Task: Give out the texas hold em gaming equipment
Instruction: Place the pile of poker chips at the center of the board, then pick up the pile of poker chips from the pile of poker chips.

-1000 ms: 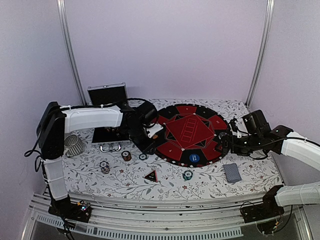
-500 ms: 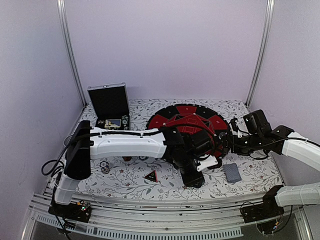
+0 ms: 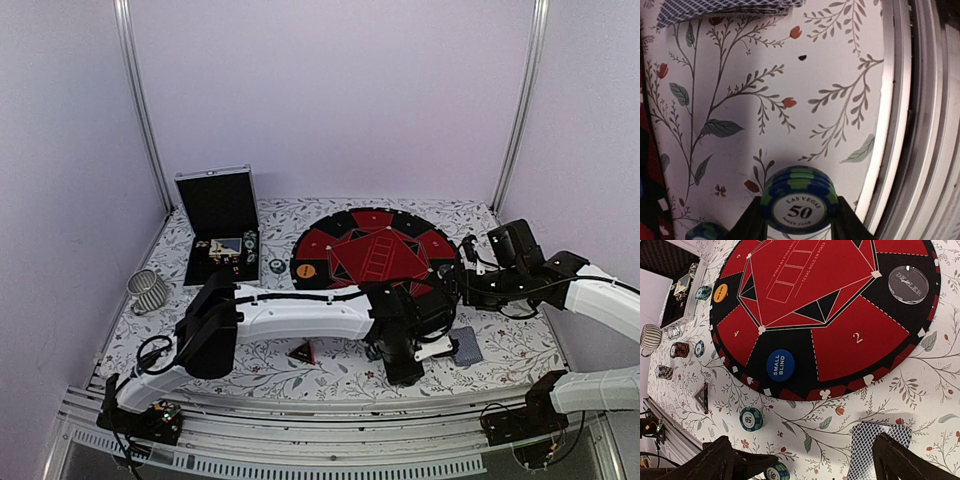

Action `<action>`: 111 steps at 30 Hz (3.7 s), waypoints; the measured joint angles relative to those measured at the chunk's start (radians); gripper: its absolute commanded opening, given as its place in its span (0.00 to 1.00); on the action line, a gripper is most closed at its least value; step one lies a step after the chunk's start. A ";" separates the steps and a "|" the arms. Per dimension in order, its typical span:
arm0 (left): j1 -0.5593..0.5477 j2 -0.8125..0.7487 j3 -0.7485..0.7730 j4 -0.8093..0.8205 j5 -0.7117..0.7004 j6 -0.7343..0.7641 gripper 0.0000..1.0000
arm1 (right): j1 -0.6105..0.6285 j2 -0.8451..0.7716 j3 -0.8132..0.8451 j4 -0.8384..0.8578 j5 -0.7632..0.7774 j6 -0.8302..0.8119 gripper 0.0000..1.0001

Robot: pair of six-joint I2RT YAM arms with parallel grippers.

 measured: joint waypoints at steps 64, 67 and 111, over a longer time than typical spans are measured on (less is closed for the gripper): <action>0.673 -0.865 -0.959 0.151 -0.135 -0.178 0.98 | -0.001 -0.016 -0.007 -0.001 0.021 0.005 0.99; 0.725 -0.889 -1.069 0.197 -0.126 -0.209 0.98 | -0.001 -0.016 -0.007 0.000 0.021 0.002 0.99; 0.723 -0.752 -1.167 0.392 -0.008 -0.236 0.00 | -0.001 -0.016 -0.028 -0.001 0.023 -0.002 0.99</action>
